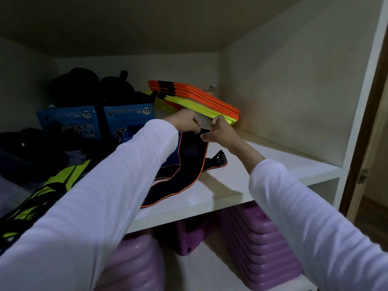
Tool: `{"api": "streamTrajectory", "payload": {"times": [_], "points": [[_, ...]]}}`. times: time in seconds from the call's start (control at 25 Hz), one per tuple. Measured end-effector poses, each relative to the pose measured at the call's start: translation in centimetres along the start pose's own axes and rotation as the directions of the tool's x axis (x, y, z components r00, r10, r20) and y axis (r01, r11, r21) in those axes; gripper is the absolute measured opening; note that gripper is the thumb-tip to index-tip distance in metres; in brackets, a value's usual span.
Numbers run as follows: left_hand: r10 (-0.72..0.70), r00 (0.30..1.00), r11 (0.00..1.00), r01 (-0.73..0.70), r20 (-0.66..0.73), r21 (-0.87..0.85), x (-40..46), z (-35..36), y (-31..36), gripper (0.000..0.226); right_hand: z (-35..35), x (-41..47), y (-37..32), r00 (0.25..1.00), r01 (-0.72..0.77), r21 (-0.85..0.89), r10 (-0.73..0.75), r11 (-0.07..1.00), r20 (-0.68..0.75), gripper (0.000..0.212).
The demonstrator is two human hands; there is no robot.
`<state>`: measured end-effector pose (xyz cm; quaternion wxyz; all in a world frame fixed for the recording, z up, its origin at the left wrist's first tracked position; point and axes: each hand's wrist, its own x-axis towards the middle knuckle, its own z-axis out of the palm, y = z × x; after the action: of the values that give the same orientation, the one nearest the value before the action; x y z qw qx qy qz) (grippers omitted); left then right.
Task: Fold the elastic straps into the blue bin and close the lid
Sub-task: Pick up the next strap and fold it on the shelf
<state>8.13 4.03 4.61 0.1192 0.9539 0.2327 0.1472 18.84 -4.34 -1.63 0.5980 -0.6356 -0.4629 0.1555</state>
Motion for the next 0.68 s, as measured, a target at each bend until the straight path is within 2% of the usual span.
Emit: {"api": "streamTrajectory", "payload": {"times": [0.08,0.16,0.24,0.36,0.44,0.56,0.68], "points": [[0.0,1.0,0.999,-0.001,0.016,0.034,-0.1,0.0,0.3,0.025,-0.2,0.0,0.3,1.0,0.005,-0.026,-0.005,1.0,-0.017,0.053],[0.017,1.0,0.998,-0.017,0.001,0.054,0.0,-0.1,0.7,0.026,-0.4,-0.1,0.5,0.999,0.0,0.022,0.001,1.0,-0.043,0.054],[0.031,0.999,0.998,-0.029,-0.04,0.057,0.1,-0.2,1.1,0.024,-0.4,-0.4,0.5,0.998,-0.012,0.096,0.017,0.995,-0.054,0.053],[0.035,0.989,0.999,-0.04,-0.143,-0.029,0.0,-0.8,1.6,0.025,-0.1,-1.1,0.7,0.995,-0.073,0.12,0.08,0.99,-0.055,0.05],[0.031,0.973,0.996,-0.05,-0.227,-0.08,-0.1,-1.4,1.8,0.025,0.1,-1.4,1.4,0.995,-0.098,0.077,0.099,0.992,-0.012,0.04],[-0.017,0.932,0.979,-0.057,-0.363,-0.193,-0.1,-2.3,2.0,0.026,0.6,-2.6,2.1,0.993,-0.106,0.049,0.103,0.993,0.059,0.01],[-0.118,0.877,0.935,-0.06,-0.465,-0.35,0.0,-3.0,2.0,0.027,0.9,-3.3,2.7,0.991,-0.131,0.031,0.13,0.991,0.042,0.028]]}}
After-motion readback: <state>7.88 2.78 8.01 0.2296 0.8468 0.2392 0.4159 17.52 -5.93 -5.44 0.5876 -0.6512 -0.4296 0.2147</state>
